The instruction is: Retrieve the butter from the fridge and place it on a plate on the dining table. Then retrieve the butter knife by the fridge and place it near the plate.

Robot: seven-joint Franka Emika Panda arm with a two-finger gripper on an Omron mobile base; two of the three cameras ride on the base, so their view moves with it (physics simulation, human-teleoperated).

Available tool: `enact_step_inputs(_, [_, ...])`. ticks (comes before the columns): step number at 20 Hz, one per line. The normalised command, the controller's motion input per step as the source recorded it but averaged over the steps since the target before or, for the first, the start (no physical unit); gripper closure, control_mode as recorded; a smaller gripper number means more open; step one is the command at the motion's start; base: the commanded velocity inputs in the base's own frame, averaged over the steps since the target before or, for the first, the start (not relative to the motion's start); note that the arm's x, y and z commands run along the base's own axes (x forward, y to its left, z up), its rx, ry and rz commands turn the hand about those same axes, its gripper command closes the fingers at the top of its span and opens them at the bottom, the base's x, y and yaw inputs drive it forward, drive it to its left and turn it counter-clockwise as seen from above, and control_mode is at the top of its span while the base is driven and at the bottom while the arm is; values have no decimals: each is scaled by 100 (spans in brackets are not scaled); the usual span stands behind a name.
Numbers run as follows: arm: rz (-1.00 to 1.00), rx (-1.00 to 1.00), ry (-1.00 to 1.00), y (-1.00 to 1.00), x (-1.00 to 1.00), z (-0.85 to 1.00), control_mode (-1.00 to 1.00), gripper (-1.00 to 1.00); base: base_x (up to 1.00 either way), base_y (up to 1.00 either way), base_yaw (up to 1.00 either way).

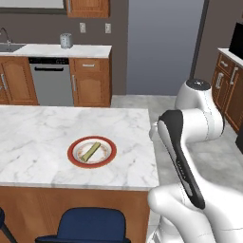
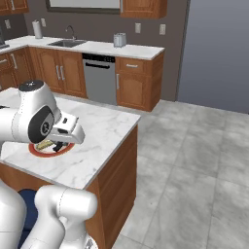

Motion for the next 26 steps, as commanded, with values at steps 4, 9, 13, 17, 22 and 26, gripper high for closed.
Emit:
enact_step_inputs(4, [0,0,0,0,0,0,-100,100,0,0,0])
enact_step_inputs(9, [0,3,-6,10,13,-25,-100,100,0,0,0])
enact_step_inputs(13, [0,7,-9,3,24,-51,-100,100,0,0,0])
enact_step_inputs(17, [0,5,-5,14,43,-38,-100,100,0,0,0])
enact_step_inputs(22, [-2,4,-1,14,54,-17,-100,100,0,0,0])
enact_step_inputs(26, [-8,0,0,16,56,-18,-100,100,0,0,0])
